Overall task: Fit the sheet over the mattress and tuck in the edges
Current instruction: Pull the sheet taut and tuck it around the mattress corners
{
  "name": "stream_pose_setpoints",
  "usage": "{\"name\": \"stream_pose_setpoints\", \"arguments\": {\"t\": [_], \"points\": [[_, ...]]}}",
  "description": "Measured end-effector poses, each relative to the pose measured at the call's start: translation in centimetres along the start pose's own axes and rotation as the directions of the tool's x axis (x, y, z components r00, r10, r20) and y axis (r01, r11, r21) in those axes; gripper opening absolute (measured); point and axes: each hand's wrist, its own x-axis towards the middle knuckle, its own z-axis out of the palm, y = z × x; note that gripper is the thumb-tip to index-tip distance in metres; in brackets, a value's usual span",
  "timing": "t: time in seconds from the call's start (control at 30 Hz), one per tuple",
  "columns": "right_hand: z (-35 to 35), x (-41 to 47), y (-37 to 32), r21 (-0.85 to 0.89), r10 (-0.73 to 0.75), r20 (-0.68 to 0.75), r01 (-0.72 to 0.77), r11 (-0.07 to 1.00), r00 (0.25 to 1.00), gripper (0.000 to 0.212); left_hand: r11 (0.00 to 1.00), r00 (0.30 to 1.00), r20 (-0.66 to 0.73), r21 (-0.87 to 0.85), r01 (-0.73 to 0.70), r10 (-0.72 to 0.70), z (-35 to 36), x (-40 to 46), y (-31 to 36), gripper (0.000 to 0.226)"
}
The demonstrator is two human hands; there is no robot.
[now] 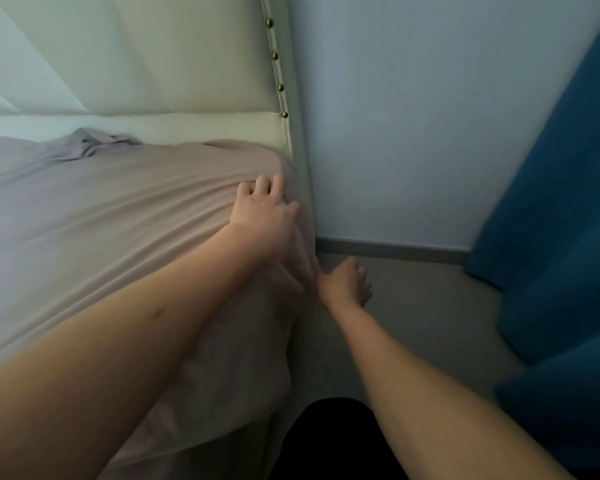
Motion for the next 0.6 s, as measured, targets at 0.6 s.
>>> {"name": "stream_pose_setpoints", "arguments": {"t": [0.6], "points": [[-0.3,-2.5,-7.2,0.726,-0.113,0.649,-0.568,0.387,0.753,0.057,0.98,0.981,-0.017,-0.042,0.195,-0.196,-3.0,-0.4,-0.4,0.034]]}}
